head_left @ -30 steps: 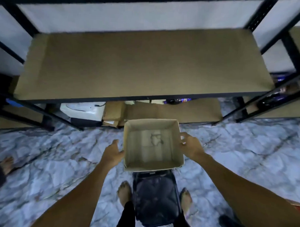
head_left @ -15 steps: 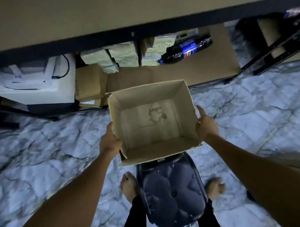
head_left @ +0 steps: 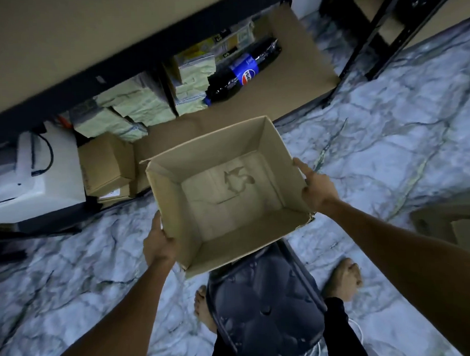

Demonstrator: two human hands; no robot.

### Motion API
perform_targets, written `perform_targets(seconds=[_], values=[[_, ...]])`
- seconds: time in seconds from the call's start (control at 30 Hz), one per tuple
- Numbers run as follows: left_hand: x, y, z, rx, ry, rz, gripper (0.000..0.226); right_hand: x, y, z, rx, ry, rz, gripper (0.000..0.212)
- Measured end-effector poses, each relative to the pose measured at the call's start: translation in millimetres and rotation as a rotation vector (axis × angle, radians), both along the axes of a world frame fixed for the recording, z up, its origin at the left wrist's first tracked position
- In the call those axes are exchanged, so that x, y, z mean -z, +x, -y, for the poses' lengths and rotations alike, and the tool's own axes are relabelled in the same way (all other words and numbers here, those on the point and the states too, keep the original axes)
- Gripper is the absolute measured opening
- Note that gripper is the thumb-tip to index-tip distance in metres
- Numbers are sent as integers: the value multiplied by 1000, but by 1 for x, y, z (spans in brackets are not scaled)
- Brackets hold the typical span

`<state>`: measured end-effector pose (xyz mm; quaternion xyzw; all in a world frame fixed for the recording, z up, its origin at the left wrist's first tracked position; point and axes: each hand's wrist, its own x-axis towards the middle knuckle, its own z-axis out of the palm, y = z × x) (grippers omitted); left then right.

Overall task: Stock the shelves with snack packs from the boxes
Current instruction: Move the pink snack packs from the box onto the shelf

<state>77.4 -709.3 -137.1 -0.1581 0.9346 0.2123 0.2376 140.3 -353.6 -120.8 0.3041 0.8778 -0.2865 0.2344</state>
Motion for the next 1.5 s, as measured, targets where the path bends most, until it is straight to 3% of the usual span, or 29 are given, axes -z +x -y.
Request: perform_targets(seconds=[0.2,0.53,0.77,0.97,1.1,1.2,1.3,1.4,1.5], values=[[-20,-19,-35,208,18,-21,82,4,44,-43,174,-85,-67,81],[-40,-71,-288,609,107,-180,83,-35,143,-203,640,-15,-233,85],[-17,-53,-480,723,246,-167,63,-27,227,-287,883,65,-298,86],[0,-24,-606,896,235,-195,46,8,262,-326,1129,108,-261,79],[7,-7,-648,949,140,-119,51,19,259,-337,1239,91,-217,70],[3,0,-661,950,91,-108,56,23,251,-351,1185,21,-190,71],[-8,17,-671,1082,17,-213,55,16,248,-354,1119,10,-338,65],[-19,71,-673,1306,165,-232,48,5,280,-338,1196,52,-451,48],[-32,126,-673,1409,266,-149,39,1,334,-325,1284,153,-411,41]])
